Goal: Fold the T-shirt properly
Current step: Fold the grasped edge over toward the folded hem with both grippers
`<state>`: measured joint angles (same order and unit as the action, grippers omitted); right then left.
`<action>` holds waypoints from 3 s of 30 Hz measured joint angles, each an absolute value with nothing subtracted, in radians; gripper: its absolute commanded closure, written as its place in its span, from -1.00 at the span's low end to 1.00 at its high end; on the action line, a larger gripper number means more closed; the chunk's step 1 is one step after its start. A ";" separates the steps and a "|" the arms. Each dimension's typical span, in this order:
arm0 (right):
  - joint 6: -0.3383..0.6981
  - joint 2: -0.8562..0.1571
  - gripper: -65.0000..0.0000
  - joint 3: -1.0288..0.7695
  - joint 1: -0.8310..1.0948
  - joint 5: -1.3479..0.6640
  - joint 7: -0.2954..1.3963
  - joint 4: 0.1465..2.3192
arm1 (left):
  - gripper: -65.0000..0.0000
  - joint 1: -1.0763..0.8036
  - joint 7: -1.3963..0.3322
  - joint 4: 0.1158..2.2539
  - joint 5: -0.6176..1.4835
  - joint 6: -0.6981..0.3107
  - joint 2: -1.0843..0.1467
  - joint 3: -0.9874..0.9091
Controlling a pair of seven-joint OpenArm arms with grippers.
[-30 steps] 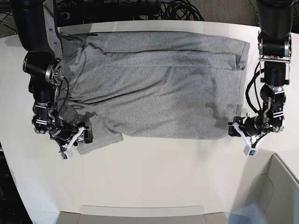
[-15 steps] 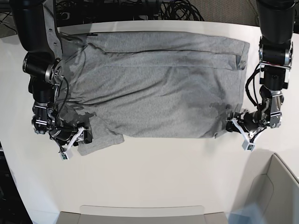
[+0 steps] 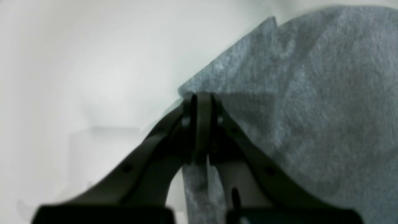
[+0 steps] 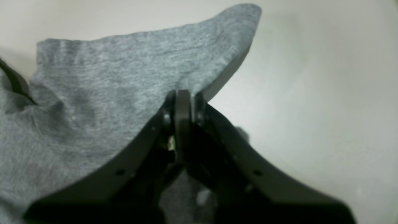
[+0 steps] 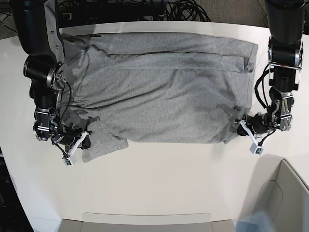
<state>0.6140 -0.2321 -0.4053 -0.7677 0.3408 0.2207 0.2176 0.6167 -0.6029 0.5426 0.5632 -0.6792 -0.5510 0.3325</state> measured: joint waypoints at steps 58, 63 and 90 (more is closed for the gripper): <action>0.683 -0.074 1.00 -0.406 -0.097 0.188 0.888 1.662 | 1.00 -0.049 -1.016 1.522 0.542 -0.685 -0.541 -0.277; 0.683 -0.053 1.00 -0.461 -0.049 0.173 0.921 1.776 | 1.00 -0.104 -1.024 1.562 0.543 -0.686 -0.535 -0.283; 0.683 -0.033 1.00 -0.641 0.185 0.120 0.929 1.920 | 1.00 -0.405 -1.023 1.841 0.546 -0.689 -0.498 -0.389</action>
